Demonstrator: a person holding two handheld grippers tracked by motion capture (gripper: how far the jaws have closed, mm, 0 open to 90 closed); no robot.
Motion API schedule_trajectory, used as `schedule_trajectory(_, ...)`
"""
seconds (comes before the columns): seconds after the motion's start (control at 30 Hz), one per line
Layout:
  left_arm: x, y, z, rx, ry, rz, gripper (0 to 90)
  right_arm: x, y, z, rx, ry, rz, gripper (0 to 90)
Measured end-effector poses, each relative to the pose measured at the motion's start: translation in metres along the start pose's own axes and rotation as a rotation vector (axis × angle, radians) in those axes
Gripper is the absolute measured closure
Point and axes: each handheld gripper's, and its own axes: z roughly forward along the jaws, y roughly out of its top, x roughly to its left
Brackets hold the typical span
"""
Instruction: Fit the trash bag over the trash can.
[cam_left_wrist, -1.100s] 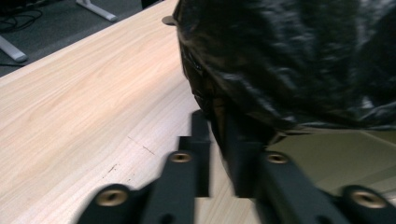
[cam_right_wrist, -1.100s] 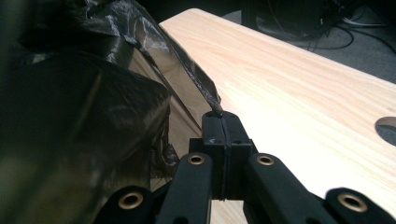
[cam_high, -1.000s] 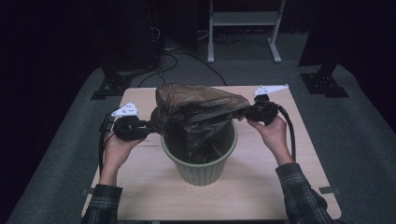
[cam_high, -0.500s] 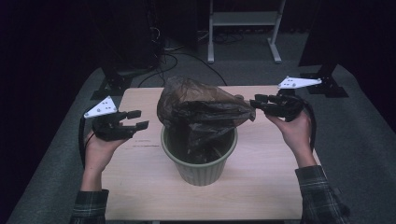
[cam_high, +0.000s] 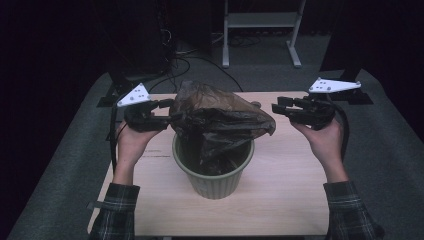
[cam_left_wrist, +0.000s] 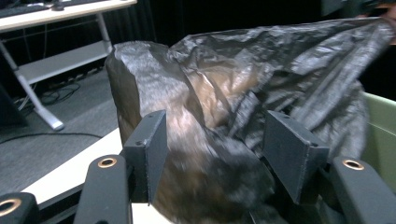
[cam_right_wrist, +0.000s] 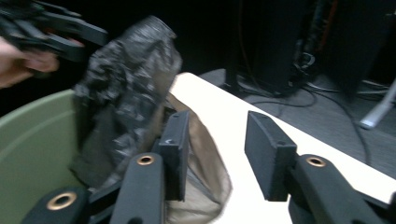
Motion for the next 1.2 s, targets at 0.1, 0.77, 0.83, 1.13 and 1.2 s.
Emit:
schedule_trajectory(0.1,0.002,0.003,0.007,0.011,0.012,-0.006,39.4,0.003,0.004,0.002,-0.016,0.055,0.024,54.1)
schedule_trajectory(0.77,0.005,-0.019,-0.011,0.024,-0.040,-0.022,89.8,0.033,0.003,0.027,0.047,0.159,-0.027,89.9)
schedule_trajectory(0.83,0.002,-0.022,-0.018,0.011,-0.045,-0.023,89.9,0.037,0.002,0.023,0.039,0.173,-0.036,89.9)
schedule_trajectory(1.13,-0.022,-0.039,-0.053,-0.027,-0.069,-0.002,89.8,0.064,-0.020,0.006,0.042,0.259,-0.073,89.9)
schedule_trajectory(1.2,-0.028,-0.044,-0.060,-0.034,-0.073,0.005,89.8,0.073,-0.027,0.000,0.041,0.295,-0.086,89.9)
